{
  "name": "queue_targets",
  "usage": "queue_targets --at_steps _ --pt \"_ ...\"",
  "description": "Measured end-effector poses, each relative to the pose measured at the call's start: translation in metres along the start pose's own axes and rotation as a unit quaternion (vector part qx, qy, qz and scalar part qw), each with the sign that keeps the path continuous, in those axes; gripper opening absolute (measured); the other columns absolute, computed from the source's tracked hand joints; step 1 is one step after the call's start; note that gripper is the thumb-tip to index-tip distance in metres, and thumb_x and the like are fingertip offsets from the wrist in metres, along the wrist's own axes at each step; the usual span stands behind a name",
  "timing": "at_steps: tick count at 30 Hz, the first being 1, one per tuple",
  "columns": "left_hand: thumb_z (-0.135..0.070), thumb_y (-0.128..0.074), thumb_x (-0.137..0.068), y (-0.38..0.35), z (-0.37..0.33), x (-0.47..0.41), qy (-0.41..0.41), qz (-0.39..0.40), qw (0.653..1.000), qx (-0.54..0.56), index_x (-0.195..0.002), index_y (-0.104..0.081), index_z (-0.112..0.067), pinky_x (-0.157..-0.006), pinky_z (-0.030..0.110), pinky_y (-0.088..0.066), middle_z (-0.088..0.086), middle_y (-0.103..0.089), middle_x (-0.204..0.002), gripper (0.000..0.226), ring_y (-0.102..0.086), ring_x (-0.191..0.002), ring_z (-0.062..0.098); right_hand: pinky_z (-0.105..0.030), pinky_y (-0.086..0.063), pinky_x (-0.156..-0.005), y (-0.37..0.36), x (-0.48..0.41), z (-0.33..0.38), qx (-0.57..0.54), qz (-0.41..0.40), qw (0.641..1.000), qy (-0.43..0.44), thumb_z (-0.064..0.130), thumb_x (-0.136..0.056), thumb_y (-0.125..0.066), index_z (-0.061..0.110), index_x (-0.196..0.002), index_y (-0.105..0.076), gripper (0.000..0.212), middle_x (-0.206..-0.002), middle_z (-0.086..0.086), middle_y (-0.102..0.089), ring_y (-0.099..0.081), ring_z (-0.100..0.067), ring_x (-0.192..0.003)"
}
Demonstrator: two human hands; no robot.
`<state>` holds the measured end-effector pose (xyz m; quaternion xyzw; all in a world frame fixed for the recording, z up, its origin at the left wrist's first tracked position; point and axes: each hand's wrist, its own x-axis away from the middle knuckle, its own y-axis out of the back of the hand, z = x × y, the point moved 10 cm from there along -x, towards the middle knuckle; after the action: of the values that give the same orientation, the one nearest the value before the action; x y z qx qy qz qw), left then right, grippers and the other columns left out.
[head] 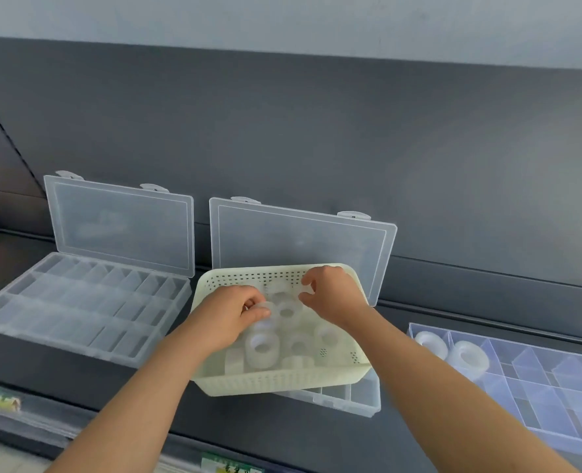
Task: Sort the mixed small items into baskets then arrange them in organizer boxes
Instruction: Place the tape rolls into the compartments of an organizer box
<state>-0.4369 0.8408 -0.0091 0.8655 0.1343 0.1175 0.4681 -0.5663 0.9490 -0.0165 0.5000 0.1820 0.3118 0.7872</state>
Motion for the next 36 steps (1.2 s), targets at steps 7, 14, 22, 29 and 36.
queue_targets --at_steps 7,14,22,29,36 --pt "-0.030 -0.042 -0.099 0.028 -0.023 0.013 -0.038 -0.138 0.985 0.094 -0.108 -0.061 -0.022 -0.069 0.013 -0.042 -0.017 -0.062 -0.091 0.022 -0.058 -0.082 0.003 -0.025 -0.053 -0.064 0.044 0.040 -0.018 -0.168 -0.076 0.982 -0.042 0.014 -0.080 -0.060 0.025 -0.109 -0.064 0.031 -0.102 0.009 -0.065 -0.062 -0.013 -0.083" --pt "-0.024 -0.036 -0.101 -0.010 -0.123 0.007 -0.084 -0.121 0.961 0.232 -0.107 -0.059 -0.022 -0.056 0.005 -0.041 -0.006 -0.062 -0.095 0.024 -0.061 -0.070 0.012 -0.027 -0.054 -0.072 0.108 0.112 -0.113 -0.328 -0.145 0.926 -0.115 0.009 -0.089 -0.053 0.026 -0.104 -0.067 0.026 -0.091 0.006 -0.070 -0.062 -0.008 -0.072" --pt "-0.020 -0.058 -0.093 -0.127 -0.235 -0.038 -0.106 0.004 0.959 0.264 -0.102 -0.055 -0.023 -0.081 0.036 -0.055 -0.003 -0.066 -0.100 0.010 -0.069 -0.079 0.014 -0.021 -0.049 -0.057 0.159 0.186 -0.261 -0.334 -0.215 0.893 -0.212 0.018 -0.089 -0.064 0.016 -0.098 -0.068 0.010 -0.087 0.001 -0.073 -0.069 -0.014 -0.072" --pt "-0.015 -0.058 -0.093 -0.195 -0.314 -0.074 -0.151 0.004 0.978 0.147 -0.099 -0.071 -0.009 -0.078 0.032 -0.051 0.003 -0.069 -0.092 0.016 -0.063 -0.080 0.018 -0.021 -0.047 -0.055 0.175 0.208 -0.343 -0.333 -0.205 0.889 -0.237 0.017 -0.087 -0.066 0.011 -0.097 -0.068 0.012 -0.087 -0.002 -0.072 -0.069 -0.014 -0.073" --pt "-0.018 -0.060 -0.089 -0.242 -0.329 -0.088 -0.172 0.042 0.983 -0.040 -0.087 -0.074 -0.016 -0.073 0.037 -0.051 0.002 -0.066 -0.088 0.015 -0.060 -0.081 0.022 -0.017 -0.042 -0.051 0.180 0.199 -0.375 -0.332 -0.187 0.898 -0.218 0.017 -0.086 -0.066 0.016 -0.087 -0.068 0.003 -0.083 -0.001 -0.072 -0.069 -0.015 -0.071"
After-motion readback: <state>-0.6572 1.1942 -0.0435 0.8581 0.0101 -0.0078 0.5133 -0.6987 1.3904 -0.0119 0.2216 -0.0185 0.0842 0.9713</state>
